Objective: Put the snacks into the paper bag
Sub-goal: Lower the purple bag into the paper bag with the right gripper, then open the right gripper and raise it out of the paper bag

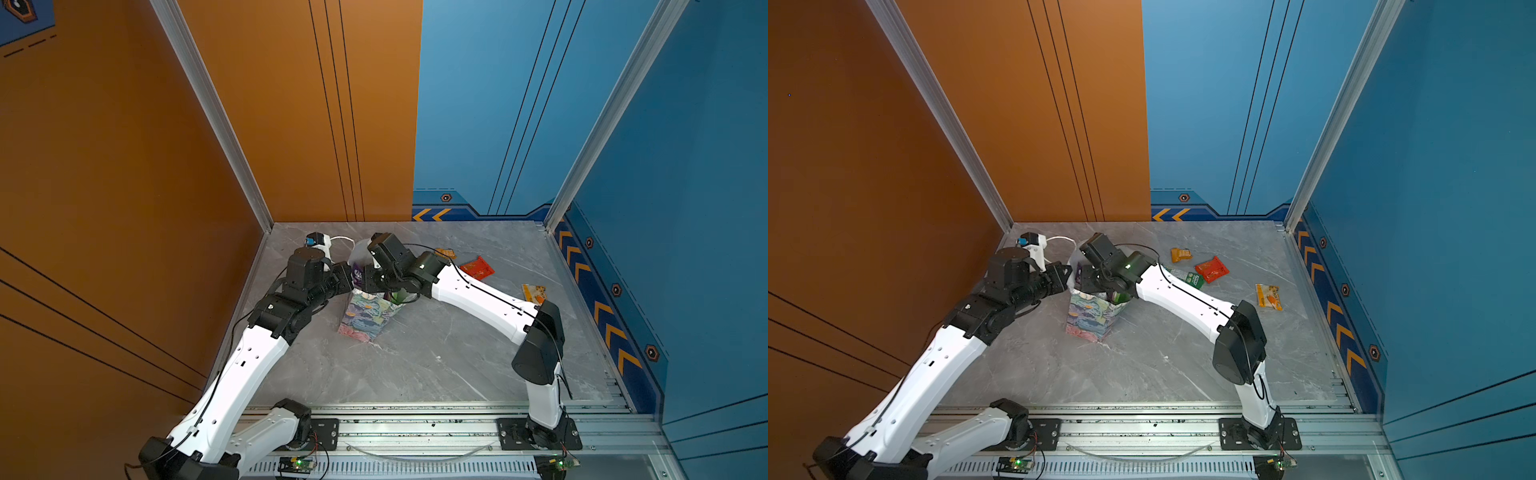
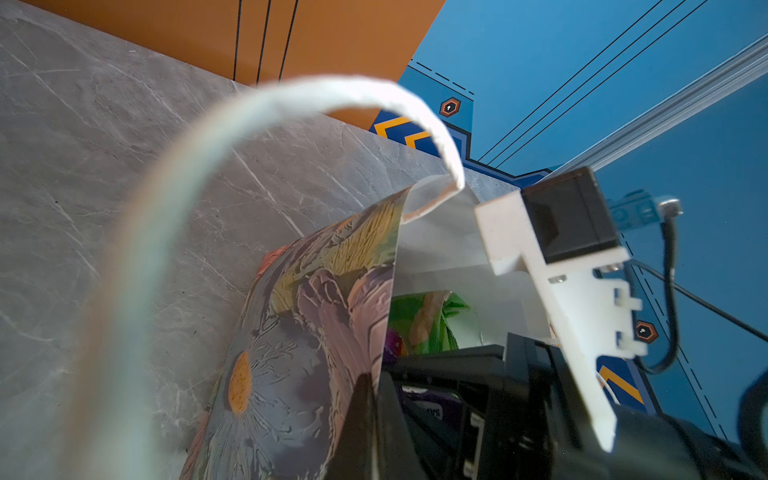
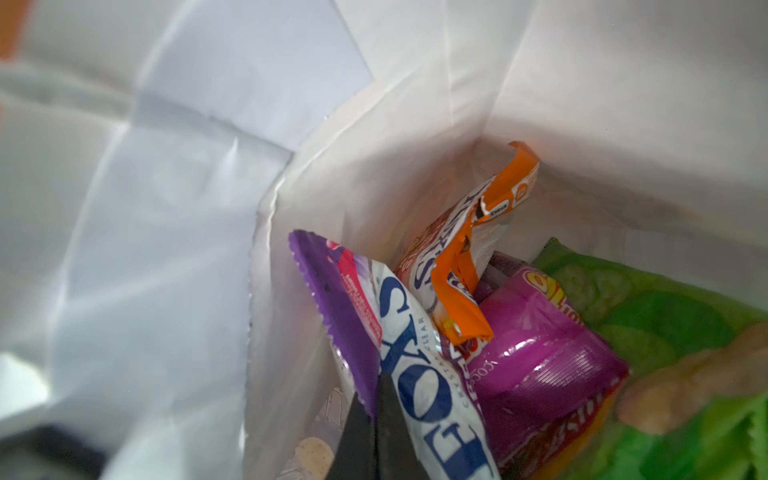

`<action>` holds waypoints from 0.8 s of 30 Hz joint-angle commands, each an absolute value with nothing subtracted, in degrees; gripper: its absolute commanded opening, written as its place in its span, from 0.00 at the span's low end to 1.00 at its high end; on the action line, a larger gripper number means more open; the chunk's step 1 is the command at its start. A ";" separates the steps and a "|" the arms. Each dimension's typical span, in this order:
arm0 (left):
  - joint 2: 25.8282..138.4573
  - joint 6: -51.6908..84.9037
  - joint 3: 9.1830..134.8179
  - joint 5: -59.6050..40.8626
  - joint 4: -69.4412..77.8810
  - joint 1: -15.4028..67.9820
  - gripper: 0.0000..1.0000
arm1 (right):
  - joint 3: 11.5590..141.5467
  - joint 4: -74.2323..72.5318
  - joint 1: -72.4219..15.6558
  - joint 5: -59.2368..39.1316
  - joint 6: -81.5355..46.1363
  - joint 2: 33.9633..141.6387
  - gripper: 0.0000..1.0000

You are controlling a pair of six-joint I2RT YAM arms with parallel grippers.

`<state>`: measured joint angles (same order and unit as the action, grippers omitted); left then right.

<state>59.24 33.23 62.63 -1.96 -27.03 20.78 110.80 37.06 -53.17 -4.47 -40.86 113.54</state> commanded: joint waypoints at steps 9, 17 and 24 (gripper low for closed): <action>57.66 32.71 62.78 -2.64 -21.84 20.22 0.00 | 112.91 41.04 -53.61 -6.76 -39.46 115.88 0.09; 57.74 32.95 62.72 -2.58 -21.97 19.80 0.00 | 113.38 42.09 -53.34 -6.40 -38.47 111.45 0.40; 58.02 33.04 62.71 -2.48 -21.95 18.99 0.00 | 112.79 43.50 -52.48 -3.56 -36.59 104.65 0.55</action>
<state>59.24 33.26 62.63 -1.98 -27.14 19.77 112.33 41.04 -52.97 -5.67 -38.24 110.21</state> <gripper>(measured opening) 0.046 0.539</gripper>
